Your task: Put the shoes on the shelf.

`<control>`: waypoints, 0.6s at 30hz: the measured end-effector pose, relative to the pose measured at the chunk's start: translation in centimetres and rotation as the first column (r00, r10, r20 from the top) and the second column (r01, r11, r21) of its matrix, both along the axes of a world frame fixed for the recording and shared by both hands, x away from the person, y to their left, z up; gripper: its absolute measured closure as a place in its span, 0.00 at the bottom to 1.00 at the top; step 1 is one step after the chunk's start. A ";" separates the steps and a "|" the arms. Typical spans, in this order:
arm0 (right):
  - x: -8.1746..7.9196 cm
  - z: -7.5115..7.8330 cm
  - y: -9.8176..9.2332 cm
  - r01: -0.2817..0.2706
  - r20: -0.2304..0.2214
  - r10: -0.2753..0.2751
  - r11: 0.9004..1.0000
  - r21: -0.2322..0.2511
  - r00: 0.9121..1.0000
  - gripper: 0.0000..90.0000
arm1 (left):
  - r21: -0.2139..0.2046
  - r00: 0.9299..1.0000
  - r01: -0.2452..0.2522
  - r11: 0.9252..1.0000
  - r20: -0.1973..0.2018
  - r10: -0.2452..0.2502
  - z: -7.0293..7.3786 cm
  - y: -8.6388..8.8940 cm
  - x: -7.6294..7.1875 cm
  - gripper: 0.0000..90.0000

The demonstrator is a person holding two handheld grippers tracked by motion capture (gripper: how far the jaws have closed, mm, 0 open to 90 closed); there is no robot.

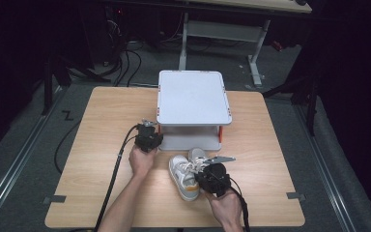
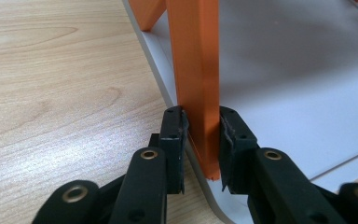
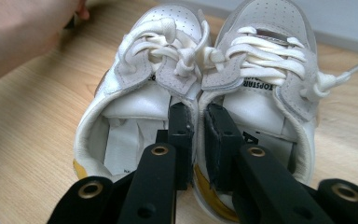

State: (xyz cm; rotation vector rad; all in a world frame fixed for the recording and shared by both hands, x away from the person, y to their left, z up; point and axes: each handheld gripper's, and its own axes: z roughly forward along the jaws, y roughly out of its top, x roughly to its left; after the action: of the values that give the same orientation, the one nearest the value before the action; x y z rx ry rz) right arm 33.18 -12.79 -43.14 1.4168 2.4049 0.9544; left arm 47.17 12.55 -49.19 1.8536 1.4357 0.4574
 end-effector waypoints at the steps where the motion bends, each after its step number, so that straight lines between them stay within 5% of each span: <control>1: 0.0 0.3 -0.2 -0.002 0.008 0.002 1.000 0.003 1.000 0.91 | -0.001 1.000 -0.001 1.000 -0.001 0.001 0.0 0.0 0.0 0.82; 7: 1.5 1.6 -0.7 0.005 0.053 -0.005 1.000 0.005 0.999 0.91 | 0.001 1.000 0.001 1.000 -0.003 -0.001 0.0 0.0 0.0 0.82; 18: 5.3 1.5 0.0 0.017 0.080 -0.014 0.999 -0.031 0.997 0.91 | 0.001 1.000 0.003 1.000 -0.004 -0.003 0.0 0.0 -0.1 0.82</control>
State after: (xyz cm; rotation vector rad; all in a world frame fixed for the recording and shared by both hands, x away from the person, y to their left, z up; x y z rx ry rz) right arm 38.44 -12.83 -41.63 1.3579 2.3376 0.9473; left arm 47.06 12.53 -49.16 1.8584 1.4350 0.4538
